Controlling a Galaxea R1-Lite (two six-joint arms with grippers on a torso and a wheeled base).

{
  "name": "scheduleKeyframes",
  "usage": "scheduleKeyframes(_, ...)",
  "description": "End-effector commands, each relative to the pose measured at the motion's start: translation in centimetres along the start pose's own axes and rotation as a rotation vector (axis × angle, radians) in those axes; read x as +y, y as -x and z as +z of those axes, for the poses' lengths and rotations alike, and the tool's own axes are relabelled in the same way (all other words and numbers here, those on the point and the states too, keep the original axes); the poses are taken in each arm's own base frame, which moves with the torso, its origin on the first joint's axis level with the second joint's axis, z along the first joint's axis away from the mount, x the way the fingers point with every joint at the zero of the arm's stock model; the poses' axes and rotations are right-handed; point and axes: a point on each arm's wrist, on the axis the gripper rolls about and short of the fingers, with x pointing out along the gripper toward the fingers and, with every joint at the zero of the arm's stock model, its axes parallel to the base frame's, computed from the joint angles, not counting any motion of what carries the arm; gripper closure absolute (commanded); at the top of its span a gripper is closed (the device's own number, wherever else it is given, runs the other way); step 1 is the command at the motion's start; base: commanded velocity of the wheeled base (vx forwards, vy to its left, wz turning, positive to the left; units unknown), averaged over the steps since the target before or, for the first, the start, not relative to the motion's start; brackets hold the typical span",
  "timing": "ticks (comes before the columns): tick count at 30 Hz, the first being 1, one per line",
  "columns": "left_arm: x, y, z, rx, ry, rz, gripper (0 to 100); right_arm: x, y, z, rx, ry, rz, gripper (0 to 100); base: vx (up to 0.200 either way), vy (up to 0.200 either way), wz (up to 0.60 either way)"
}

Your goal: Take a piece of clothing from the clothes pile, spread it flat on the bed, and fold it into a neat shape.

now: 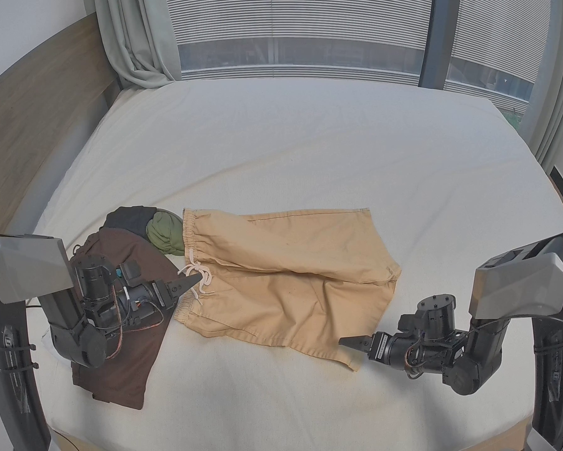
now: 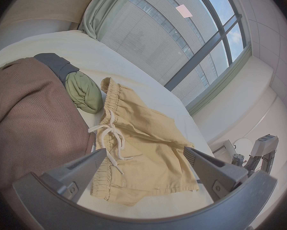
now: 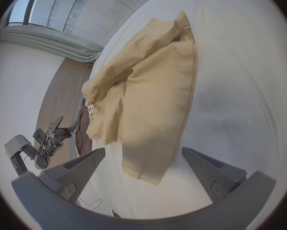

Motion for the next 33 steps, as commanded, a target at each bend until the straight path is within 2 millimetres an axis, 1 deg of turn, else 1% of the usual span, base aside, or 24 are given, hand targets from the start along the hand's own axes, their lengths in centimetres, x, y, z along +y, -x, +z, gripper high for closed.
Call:
scheduleKeyframes(1,0.1,-0.1,-0.1,0.003,0.002,0.002,0,0.2,-0.1,-0.9,0.03,-0.001,0.0,0,0.0,0.0,0.0)
scheduleKeyframes(3,0.2,-0.1,-0.2,0.004,0.003,0.002,0,0.5,-0.1,-1.5,0.051,0.003,0.002,0,0.0,0.0,0.0)
scheduleKeyframes(8,0.3,-0.2,-0.3,0.002,0.003,0.001,0,0.6,0.3,-2.0,0.069,-0.003,-0.005,0,0.0,0.0,0.0)
scheduleKeyframes(14,0.3,-0.2,-0.3,0.002,0.003,0.001,0,0.7,0.1,-1.9,0.061,-0.004,0.006,0,0.0,0.0,0.0)
scheduleKeyframes(22,0.3,-0.2,-0.3,0.001,0.002,0.001,0,2.0,-0.4,-1.7,0.049,-0.08,0.047,0,0.0,0.0,0.0)
scheduleKeyframes(24,0.3,-0.2,-0.3,0.001,0.002,0.001,0,2.0,-0.4,-1.7,0.049,-0.083,0.047,0,0.0,0.0,0.0)
scheduleKeyframes(27,0.2,-0.2,-0.3,-0.001,0.001,0.0,0,2.5,0.3,-1.3,0.029,-0.096,0.064,0,0.0,0.0,0.0)
scheduleKeyframes(30,0.2,-0.2,-0.3,-0.001,0.001,0.0,0,2.7,0.8,-1.3,0.024,-0.13,0.07,0,0.0,0.0,0.0)
scheduleKeyframes(33,0.2,-0.2,-0.2,-0.003,0.0,-0.001,0,2.9,0.9,-1.2,-0.036,-0.16,0.055,0,0.0,0.0,0.0)
